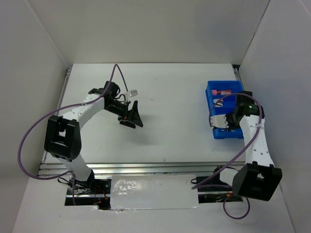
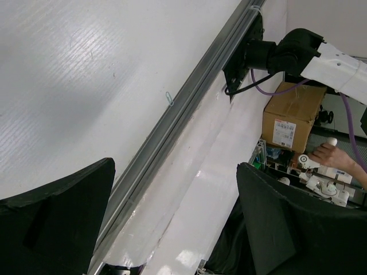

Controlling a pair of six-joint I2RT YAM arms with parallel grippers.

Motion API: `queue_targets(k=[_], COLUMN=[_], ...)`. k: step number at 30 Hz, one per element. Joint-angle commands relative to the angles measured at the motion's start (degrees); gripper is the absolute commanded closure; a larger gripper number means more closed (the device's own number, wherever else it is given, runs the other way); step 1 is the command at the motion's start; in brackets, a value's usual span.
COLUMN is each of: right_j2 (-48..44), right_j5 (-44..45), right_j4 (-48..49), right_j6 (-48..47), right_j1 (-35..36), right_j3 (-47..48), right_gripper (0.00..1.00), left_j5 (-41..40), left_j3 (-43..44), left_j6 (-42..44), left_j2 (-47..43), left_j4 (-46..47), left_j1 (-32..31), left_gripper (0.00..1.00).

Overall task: Sort the stationery into containers
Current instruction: Place the stationery into the container

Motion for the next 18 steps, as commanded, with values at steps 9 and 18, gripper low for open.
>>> queue_targets(k=[9, 18], right_j2=[6.2, 8.7], right_j5=[1.8, 3.0], right_j4=[4.9, 6.9], right_j6=[-4.0, 0.3], right_j1=[-2.2, -0.6], right_j3=[-0.9, -2.1], right_gripper=[0.95, 0.9], left_j5=[-0.1, -1.4], left_j3=[2.3, 2.5], left_j6=[0.5, -0.5], left_j2=[1.6, 2.1], left_j4=[0.4, 1.2], left_j1=[-0.3, -0.2], left_gripper=[0.01, 0.01])
